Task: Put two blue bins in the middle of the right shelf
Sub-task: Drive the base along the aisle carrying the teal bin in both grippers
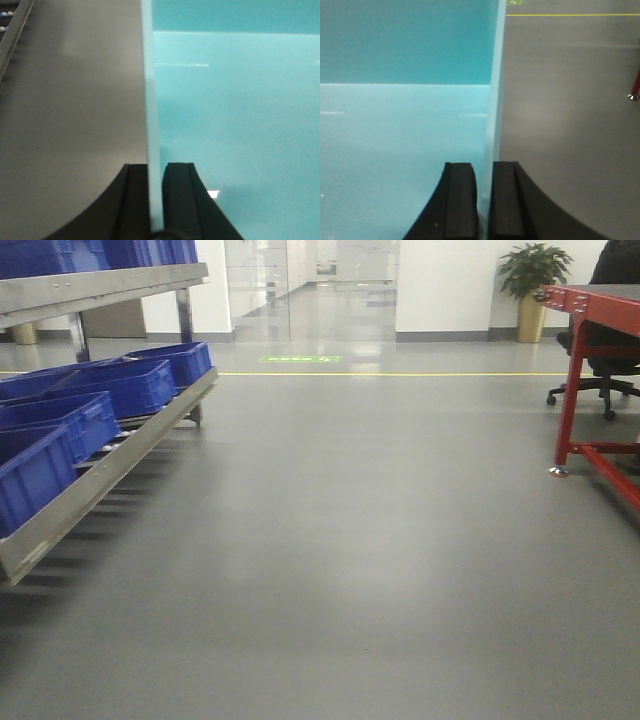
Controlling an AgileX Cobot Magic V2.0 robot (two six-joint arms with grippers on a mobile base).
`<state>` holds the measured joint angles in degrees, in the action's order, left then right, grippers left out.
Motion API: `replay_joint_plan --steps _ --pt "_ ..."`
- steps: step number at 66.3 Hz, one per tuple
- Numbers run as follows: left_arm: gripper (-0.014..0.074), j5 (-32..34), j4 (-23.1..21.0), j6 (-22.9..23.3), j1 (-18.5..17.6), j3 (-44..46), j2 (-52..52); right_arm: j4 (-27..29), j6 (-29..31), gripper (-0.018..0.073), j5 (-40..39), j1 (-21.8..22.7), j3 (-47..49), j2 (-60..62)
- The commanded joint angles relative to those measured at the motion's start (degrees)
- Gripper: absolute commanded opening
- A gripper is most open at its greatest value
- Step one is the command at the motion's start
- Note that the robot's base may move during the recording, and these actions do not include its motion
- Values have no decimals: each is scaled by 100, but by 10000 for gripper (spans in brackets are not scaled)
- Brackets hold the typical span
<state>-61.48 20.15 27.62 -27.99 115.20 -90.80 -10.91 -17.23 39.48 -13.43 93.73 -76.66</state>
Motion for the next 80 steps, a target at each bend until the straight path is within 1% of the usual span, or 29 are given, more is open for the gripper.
replay_joint_plan --steps 1,54,63,80 --pt "-111 132 146 -2 30 78 71 -122 82 -167 -267 9 96 65" --pt "-111 171 147 -2 30 78 51 -122 82 -167 -267 9 96 65" --pt "-111 367 147 -2 30 78 -13 -122 82 -167 -267 9 96 65" --pt "-111 972 170 -2 30 78 -327 -122 82 -167 -267 9 96 65"
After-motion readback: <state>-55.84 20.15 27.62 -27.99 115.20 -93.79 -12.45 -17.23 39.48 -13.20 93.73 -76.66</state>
